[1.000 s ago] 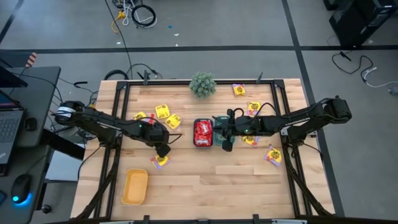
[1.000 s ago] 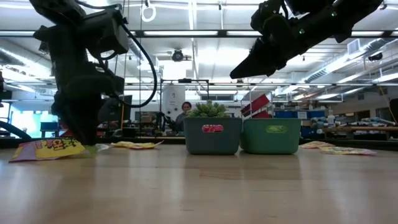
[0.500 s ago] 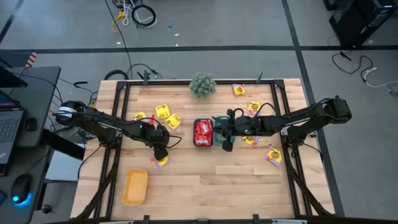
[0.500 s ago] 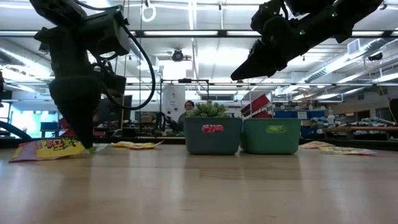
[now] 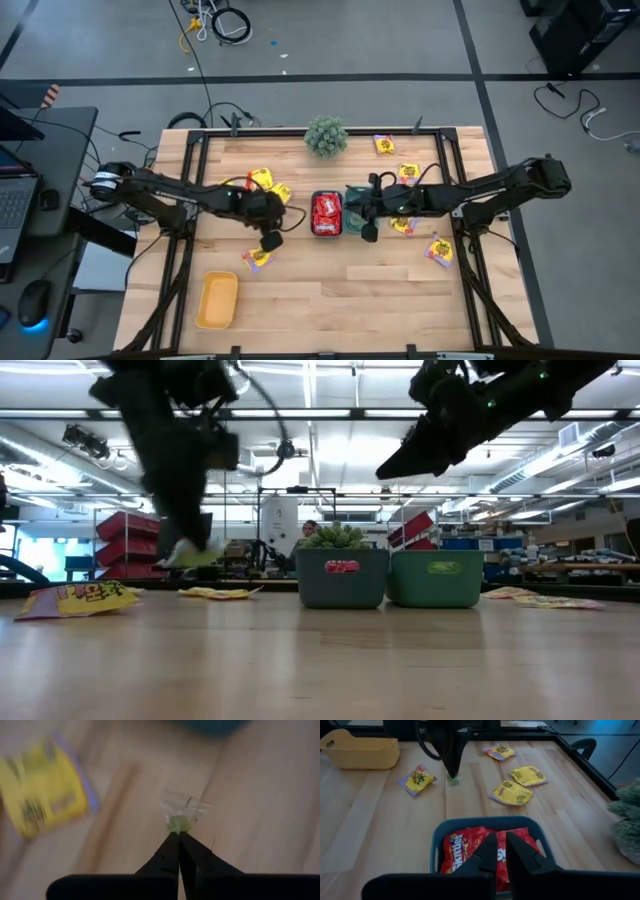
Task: Sort candy
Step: Put the green gummy into the green bin
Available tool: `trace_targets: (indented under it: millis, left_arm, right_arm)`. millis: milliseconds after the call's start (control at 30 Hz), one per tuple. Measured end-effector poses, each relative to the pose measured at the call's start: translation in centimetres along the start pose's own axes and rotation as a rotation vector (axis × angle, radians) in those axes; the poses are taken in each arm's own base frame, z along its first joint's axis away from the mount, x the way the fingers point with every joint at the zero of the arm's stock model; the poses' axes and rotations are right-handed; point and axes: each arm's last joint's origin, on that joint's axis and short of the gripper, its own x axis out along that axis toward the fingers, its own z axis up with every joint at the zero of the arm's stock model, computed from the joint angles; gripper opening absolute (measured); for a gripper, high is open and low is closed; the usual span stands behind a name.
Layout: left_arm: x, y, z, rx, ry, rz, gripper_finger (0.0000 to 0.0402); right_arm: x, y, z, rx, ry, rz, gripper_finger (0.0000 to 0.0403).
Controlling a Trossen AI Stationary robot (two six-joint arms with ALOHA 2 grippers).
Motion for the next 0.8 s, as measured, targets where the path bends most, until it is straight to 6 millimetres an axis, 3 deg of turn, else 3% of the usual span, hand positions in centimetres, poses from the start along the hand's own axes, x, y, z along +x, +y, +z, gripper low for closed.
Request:
trace_targets:
  millis: [200,367,800]
  left_arm:
    - [-2.0,-0.1,4.9,0.088,-0.197,-0.07,0.0003]
    - [-1.8,-0.5,9.1,0.21,-0.262,-0.089,0.0001]
    - [4.3,-2.3,18.4,0.451,-0.285,-0.166,0.0]
  right_arm:
    - [-3.1,-0.8,0.8,0.021,0.005,-0.073,0.0027]
    - [-4.8,-2.0,0.9,0.04,0.025,-0.15,0.0028]
    - [-7.8,-5.2,0.8,0.081,0.061,-0.269,0.0028]
